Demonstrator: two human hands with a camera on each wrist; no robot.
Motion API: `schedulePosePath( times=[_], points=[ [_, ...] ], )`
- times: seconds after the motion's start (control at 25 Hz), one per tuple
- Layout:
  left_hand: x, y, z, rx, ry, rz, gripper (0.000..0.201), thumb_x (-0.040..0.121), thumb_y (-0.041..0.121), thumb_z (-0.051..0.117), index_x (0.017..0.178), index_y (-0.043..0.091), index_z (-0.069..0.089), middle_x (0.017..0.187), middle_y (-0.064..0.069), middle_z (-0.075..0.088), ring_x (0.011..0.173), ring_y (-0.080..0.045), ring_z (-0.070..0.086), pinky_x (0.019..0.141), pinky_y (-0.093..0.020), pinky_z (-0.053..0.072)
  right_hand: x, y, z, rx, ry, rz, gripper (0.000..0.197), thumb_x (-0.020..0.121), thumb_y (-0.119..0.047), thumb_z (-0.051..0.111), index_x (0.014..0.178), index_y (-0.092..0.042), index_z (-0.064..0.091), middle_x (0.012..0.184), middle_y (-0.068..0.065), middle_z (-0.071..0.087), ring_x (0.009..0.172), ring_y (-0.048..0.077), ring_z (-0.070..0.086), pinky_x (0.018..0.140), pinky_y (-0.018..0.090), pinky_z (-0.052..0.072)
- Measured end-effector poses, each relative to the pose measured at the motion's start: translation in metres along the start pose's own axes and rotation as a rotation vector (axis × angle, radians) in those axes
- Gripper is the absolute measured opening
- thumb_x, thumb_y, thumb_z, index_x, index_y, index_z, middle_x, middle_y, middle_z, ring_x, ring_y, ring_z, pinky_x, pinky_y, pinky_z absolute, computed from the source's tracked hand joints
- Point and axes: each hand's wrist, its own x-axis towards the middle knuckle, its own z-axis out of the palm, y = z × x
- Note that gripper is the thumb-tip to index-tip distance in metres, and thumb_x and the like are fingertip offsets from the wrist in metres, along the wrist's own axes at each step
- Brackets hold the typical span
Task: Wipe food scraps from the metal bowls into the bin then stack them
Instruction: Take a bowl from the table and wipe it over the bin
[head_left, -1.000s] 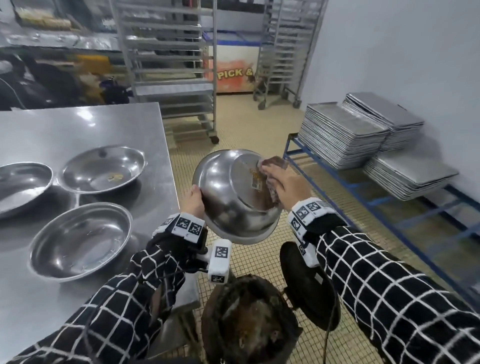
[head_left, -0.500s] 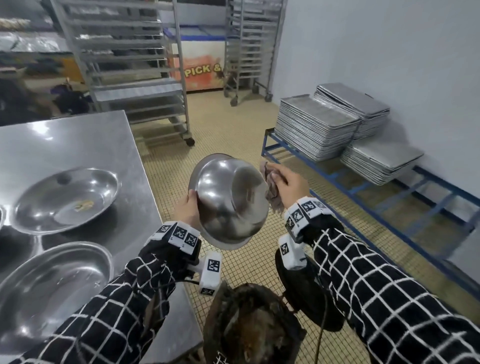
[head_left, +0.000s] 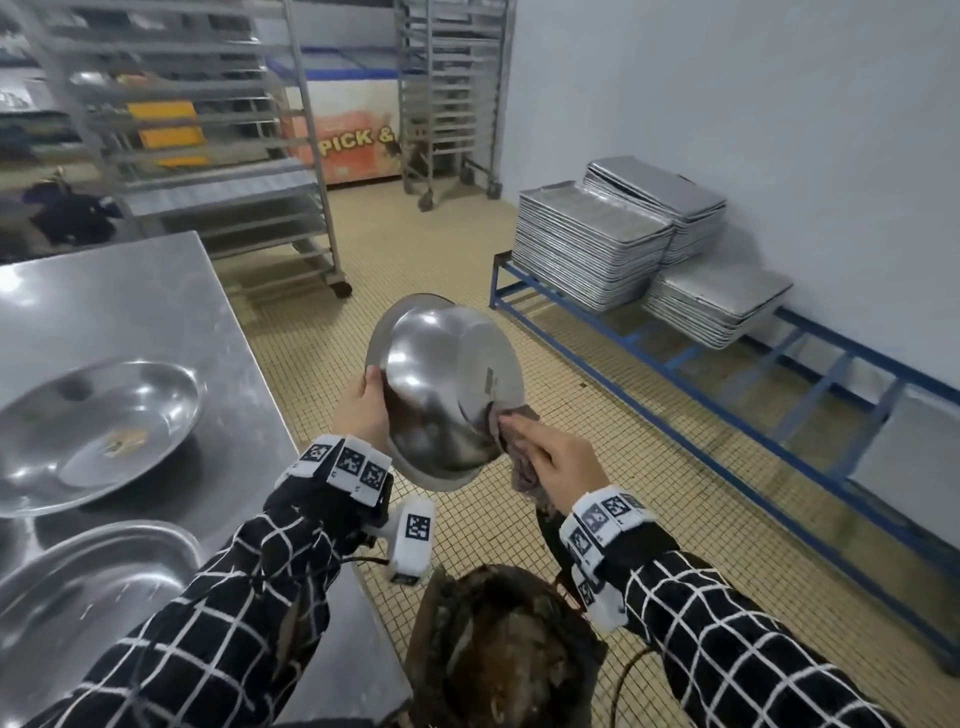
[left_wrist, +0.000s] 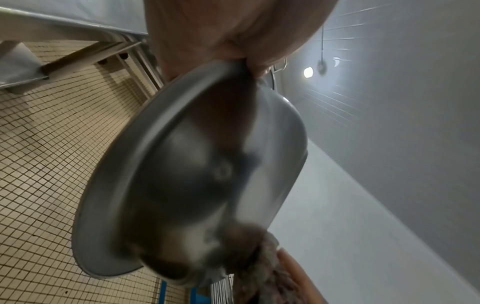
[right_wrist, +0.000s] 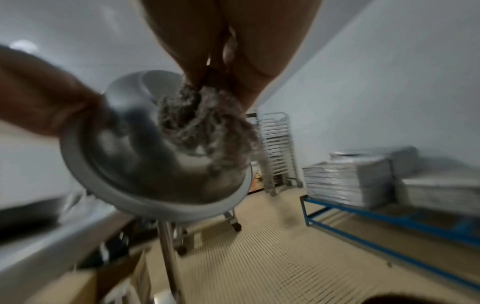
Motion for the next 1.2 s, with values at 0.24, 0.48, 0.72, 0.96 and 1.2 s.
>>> schedulePosePath(
  times=[0.24,0.48,0.72,0.96,1.2],
  points=[
    [-0.029,0.012,0.029,-0.074,-0.074,0.055,0.035,0.102,0.039,0.036,0.099,0.015,0.061,0.092,-0.002,0.064,0.086,-0.015,0.059,0.072,-0.025,0.044,-0.005,-0.047,0.030,0.159,0.344,0.003,0.044,0.099,-0.028,0.041,0.143,-0.031,0.035,0.147,-0.010,0.036,0.132,0.000,0.034,0.103,0.009,0.033],
    [-0.031,0.051,0.037,-0.188,-0.084,0.078,0.029,0.100,0.041,0.040,0.083,0.029,0.060,0.090,0.004,0.063,0.088,-0.013,0.059,0.086,-0.031,0.046,0.065,-0.019,-0.028,0.041,0.405,0.062,0.052,0.100,-0.040,0.028,0.150,-0.031,0.015,0.157,-0.008,0.009,0.140,0.004,0.013,0.111,0.045,0.031],
    [-0.024,0.049,0.044,-0.169,-0.057,0.060,0.034,0.100,0.041,0.040,0.090,0.019,0.064,0.102,-0.010,0.067,0.099,-0.027,0.062,0.090,-0.038,0.048,0.006,0.001,-0.003,-0.002,0.330,0.176,0.054,0.098,-0.046,0.020,0.149,-0.039,0.004,0.154,-0.025,-0.005,0.141,0.012,0.017,0.106,0.052,0.037],
    [-0.045,0.045,0.055,-0.045,-0.102,0.102,0.032,0.101,0.040,0.037,0.102,0.019,0.061,0.089,0.003,0.062,0.083,-0.013,0.056,0.077,-0.030,0.040,0.041,-0.043,-0.012,-0.023,0.419,-0.122,0.052,0.100,-0.037,0.025,0.150,-0.026,0.015,0.154,-0.018,0.003,0.145,0.018,0.014,0.110,0.047,0.034],
    [-0.034,0.046,0.050,-0.120,-0.092,0.094,0.028,0.099,0.042,0.042,0.093,0.026,0.064,0.093,0.003,0.066,0.093,-0.017,0.060,0.090,-0.036,0.045,0.045,-0.008,-0.042,0.094,0.492,0.192,0.049,0.101,-0.037,0.028,0.149,-0.029,0.022,0.153,-0.002,0.025,0.128,0.010,0.039,0.076,0.006,0.042]
  ],
)
